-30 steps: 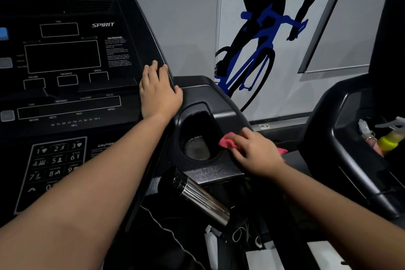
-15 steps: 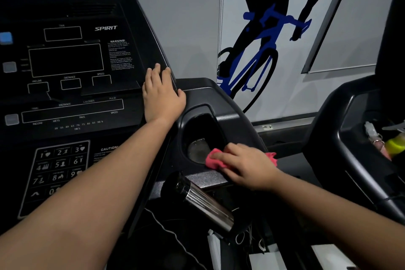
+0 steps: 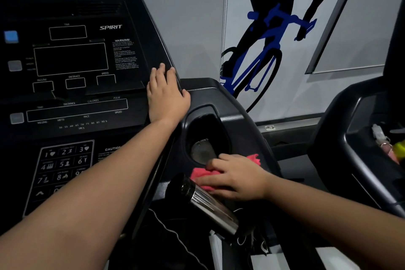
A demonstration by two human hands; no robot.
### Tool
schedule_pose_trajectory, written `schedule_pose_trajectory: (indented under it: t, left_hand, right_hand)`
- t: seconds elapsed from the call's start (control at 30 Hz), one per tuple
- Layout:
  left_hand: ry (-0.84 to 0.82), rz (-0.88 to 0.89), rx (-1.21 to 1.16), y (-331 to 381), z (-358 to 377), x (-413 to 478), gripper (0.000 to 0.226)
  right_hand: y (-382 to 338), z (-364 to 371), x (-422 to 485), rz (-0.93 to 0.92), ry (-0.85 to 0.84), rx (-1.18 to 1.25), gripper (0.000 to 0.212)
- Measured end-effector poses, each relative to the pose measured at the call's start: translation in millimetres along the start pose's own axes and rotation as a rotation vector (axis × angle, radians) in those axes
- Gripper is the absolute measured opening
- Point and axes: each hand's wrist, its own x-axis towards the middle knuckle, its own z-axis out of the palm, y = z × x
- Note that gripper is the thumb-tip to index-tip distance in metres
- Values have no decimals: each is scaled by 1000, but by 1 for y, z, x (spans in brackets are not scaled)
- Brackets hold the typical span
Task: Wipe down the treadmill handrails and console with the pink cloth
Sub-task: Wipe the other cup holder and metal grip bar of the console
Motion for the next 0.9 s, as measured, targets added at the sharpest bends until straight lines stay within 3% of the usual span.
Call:
schedule_pose_trajectory:
  t: [0.23,0.37,0.43,0.57,0.63,0.8,0.9]
  left_hand:
    - [-8,5,20,0,1,2,60]
    - [-3,6,22,0,1,2,59]
    - [-2,4,12,0,1,2,59]
    - [6,8,9,-1,1,1,58]
    - [8,7,19,-1,2,2,58]
    - [6,15,26,-2,3,3,57]
    - [10,11,20,-2,3,3,57]
  right_hand:
    - [-10,9,46,-151,-33,60,7]
    - [-14,18,79,-82,-91,47,31]
    - [-8,17,81,-75,-83,85,30]
    - [13,12,75,160,31,190,38]
    - [7,16,75,181,70,177,38]
    - [-16,20,73,6,81,85,32]
    - [-19,21,76,-119,-17,-15,38]
